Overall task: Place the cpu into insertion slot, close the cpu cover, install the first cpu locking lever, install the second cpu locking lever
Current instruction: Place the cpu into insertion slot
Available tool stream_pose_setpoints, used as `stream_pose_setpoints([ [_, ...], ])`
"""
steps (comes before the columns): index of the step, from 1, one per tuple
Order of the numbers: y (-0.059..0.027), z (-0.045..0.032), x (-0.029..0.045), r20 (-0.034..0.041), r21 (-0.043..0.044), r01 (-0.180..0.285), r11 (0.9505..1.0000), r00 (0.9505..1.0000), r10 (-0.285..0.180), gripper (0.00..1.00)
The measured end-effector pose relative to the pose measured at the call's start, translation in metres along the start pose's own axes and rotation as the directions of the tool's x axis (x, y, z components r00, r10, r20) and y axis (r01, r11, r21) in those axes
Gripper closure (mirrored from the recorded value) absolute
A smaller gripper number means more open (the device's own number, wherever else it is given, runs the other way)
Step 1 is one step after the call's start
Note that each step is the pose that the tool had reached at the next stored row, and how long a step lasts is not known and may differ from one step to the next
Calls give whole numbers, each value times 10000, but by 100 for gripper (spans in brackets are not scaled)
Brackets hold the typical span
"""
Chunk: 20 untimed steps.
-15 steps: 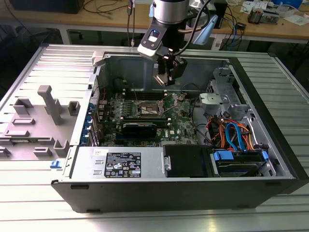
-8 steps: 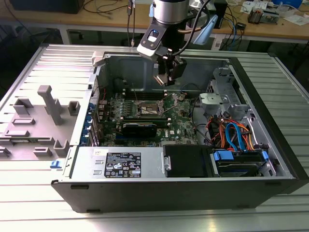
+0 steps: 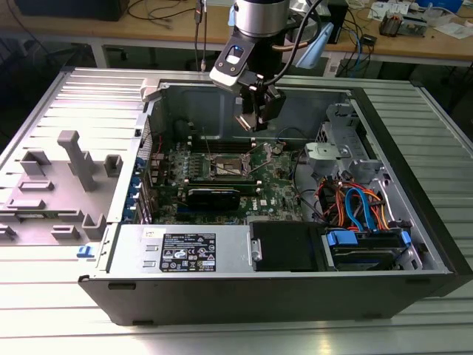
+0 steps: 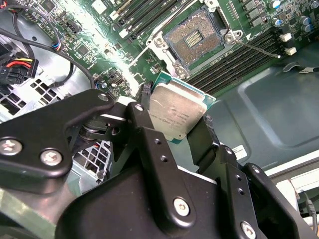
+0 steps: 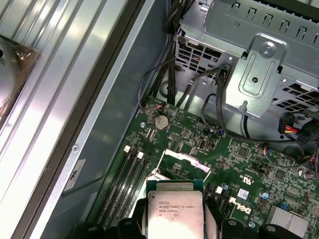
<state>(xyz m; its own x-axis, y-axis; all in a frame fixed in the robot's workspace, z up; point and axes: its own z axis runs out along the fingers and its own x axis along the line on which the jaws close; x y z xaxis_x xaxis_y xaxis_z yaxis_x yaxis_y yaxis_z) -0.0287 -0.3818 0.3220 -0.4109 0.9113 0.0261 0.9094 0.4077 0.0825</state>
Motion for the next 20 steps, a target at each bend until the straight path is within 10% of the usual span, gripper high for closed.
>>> stream_pose_setpoints([
  [14, -83, 84, 26, 69, -17, -891, 9960, 9960, 891, 45],
  [20, -93, 149, 26, 107, 30, -1617, 9868, 9868, 1617, 45],
])
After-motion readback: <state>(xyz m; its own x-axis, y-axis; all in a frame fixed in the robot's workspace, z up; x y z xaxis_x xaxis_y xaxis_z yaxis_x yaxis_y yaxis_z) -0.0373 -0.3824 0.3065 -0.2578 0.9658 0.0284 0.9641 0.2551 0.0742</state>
